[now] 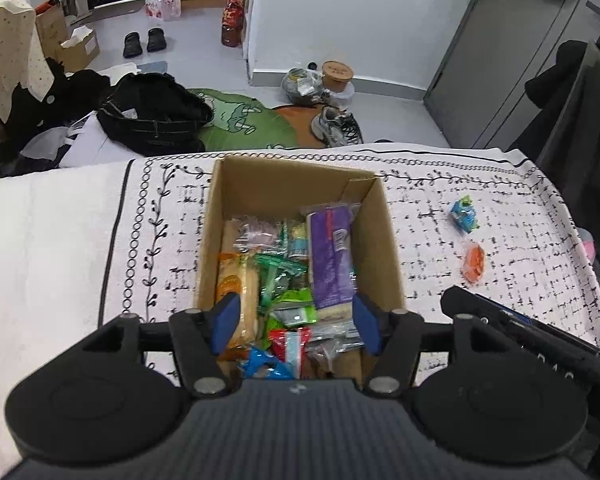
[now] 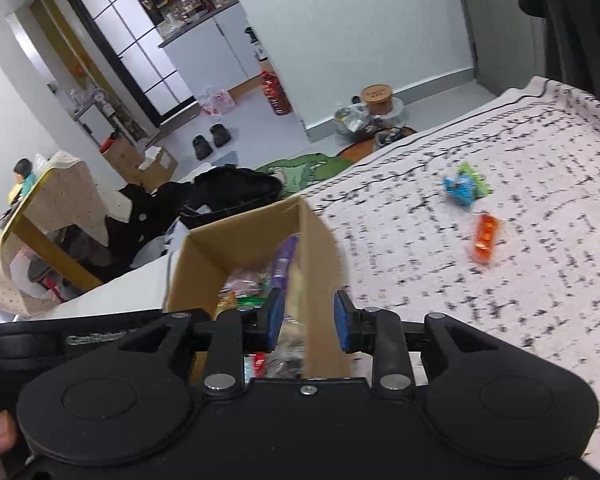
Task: Organize snacks
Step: 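Open left tool over box while right tool releases clear bar into box, then withdraw both tools from box toward green-blue pack and orange candy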
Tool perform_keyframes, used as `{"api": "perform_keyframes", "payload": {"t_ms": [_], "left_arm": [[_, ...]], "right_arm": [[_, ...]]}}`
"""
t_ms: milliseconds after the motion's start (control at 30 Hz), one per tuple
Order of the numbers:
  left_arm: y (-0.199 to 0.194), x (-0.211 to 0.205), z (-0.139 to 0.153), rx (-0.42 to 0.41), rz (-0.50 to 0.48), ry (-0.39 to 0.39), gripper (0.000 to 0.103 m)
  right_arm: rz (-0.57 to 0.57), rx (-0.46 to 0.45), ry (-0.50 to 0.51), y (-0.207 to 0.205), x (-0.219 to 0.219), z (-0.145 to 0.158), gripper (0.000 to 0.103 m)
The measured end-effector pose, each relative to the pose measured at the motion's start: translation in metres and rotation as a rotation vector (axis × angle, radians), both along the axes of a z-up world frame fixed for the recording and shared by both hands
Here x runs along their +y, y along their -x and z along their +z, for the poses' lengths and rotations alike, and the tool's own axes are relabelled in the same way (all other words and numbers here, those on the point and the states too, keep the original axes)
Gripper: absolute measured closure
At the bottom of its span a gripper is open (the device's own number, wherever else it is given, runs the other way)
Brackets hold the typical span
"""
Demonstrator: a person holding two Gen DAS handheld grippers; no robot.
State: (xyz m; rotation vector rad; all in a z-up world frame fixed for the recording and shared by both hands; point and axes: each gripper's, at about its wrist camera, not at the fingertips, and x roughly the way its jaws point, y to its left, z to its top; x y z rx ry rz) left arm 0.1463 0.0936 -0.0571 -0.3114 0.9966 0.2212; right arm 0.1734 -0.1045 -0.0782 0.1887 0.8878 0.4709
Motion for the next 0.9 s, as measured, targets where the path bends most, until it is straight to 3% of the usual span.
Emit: {"api": "perform_keyframes", "payload": {"t_ms": [100,267,400,767,833,900], "left_arm": [[-0.001,-0.007,0.002,-0.012,-0.014,0.0,0.033],[-0.002,-0.021,0.005,-0.028,-0.045,-0.016,0.031],[-0.006,-0.031,0.006,-0.038,-0.048,0.006,0.029],[-0.017,-0.058,0.011,-0.047,-0.028,0.019,0.019],[-0.019,-0.061,0.011,-0.055,-0.022,0.042,0.013],[-0.022,-0.065,0.014,-0.076,-0.01,0.04,0.006]], "right_arm": [[-0.023,-0.001,0.014,-0.003,-0.014,0.0,0.073],[-0.059,-0.003,0.031,-0.008,-0.037,0.001,0.068],[-0.089,-0.014,0.035,-0.011,-0.056,0.004,0.057],[-0.121,-0.034,0.046,-0.024,-0.097,0.012,0.041],[-0.124,-0.036,0.046,-0.027,-0.102,0.014,0.036],[-0.128,-0.046,0.047,-0.029,-0.108,0.017,0.022]]}}
